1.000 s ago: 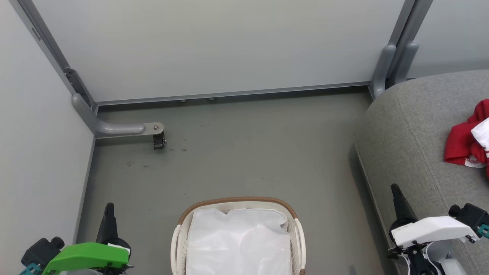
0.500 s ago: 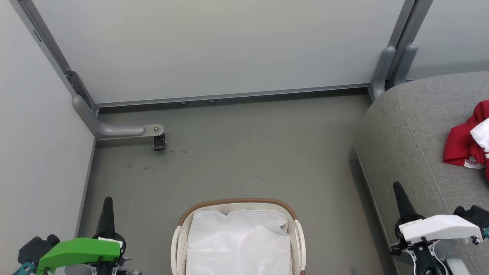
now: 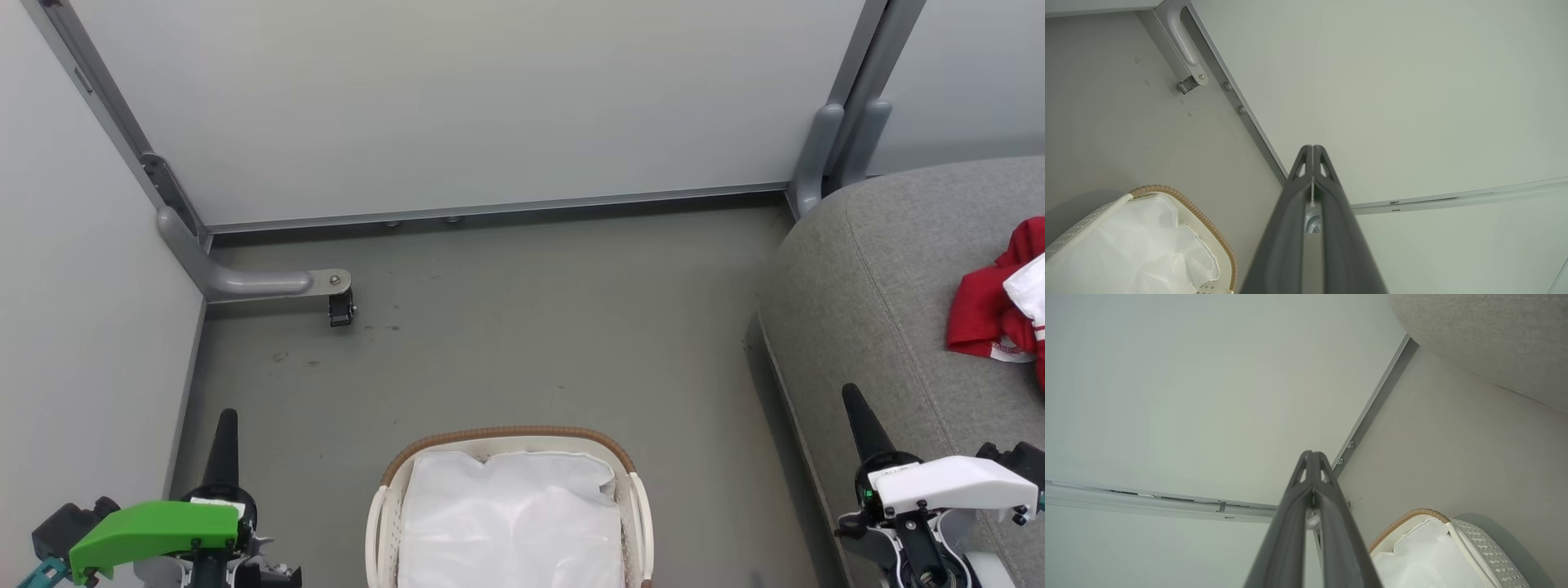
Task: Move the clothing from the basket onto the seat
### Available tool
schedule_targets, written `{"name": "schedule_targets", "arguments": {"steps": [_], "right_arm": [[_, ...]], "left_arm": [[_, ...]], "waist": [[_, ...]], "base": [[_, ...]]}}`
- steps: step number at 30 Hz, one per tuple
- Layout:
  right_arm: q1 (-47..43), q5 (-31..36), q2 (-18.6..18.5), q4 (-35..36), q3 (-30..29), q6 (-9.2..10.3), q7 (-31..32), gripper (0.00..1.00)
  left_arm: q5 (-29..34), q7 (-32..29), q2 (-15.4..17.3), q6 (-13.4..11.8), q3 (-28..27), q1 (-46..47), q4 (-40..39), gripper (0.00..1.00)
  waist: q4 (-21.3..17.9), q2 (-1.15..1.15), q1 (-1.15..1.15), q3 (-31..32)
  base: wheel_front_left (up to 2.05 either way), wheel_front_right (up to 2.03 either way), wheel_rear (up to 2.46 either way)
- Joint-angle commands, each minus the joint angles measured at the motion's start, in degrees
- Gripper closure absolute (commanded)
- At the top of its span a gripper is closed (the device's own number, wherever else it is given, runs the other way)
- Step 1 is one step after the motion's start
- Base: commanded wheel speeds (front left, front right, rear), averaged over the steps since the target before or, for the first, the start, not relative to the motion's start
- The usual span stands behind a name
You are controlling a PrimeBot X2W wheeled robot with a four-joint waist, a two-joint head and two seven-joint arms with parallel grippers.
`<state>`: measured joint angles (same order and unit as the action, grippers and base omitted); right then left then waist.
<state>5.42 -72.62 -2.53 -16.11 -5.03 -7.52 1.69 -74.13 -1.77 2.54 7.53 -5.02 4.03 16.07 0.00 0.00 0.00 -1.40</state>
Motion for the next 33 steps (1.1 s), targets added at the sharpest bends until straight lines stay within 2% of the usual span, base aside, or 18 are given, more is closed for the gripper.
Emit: {"name": "schedule_targets", "arguments": {"steps": [1, 33], "right_arm": [[0.9, -1.6, -0.4, 0.7, -0.3, 0.04, 0.4, 1.0], [1.0, -16.6, -0.5, 2.0, -1.4, 0.03, 4.2, 1.0]], "left_arm": [[-1.3, -0.3, 0.4, -0.1, -0.2, 1.2, -0.6, 1.0], [-15.3, -4.1, 0.5, -0.1, -1.4, 2.4, -1.9, 1.0]], "waist": [[0.0, 0.0, 0.0, 0.0], [0.0, 0.0, 0.0, 1.0]], "base": [[0.0, 0.0, 0.0], [0.0, 0.0, 0.0]]}}
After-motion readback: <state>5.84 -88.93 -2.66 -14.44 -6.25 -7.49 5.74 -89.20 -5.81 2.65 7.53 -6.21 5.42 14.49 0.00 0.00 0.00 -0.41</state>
